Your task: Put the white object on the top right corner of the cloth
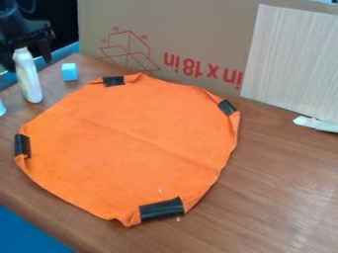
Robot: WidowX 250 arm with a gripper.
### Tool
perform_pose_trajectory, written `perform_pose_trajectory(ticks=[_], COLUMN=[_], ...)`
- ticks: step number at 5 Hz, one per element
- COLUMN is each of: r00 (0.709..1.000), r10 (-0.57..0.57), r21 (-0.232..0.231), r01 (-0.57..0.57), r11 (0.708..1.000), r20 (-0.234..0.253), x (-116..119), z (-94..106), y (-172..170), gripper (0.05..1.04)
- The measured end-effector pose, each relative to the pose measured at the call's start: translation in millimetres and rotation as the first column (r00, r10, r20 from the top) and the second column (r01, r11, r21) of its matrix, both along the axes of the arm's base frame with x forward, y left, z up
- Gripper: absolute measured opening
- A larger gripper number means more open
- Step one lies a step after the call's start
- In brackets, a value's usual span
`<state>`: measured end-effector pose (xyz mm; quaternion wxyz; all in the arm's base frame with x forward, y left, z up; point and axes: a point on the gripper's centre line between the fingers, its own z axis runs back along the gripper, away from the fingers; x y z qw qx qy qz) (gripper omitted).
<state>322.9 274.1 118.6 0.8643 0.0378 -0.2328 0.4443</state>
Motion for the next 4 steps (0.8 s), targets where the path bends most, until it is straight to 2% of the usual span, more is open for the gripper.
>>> perform_pose_trajectory(ticks=[1,2,3,4], r00=[0.999,0.999,0.999,0.995], r10=[0.020,0.018,-0.022,-0.089], r21=[-0.006,0.029,0.047,0.050], r01=[-0.020,-0.019,0.020,0.087], r11=[1.000,0.999,0.999,0.995], r20=[0.025,0.045,0.050,0.050], x=[2.5,5.3,4.5,4.8], z=[-1.5,0.9,0.2,0.0], y=[2.3,7.4,10.0,7.6], gripper=[0.950,0.682,0.525,0.525])
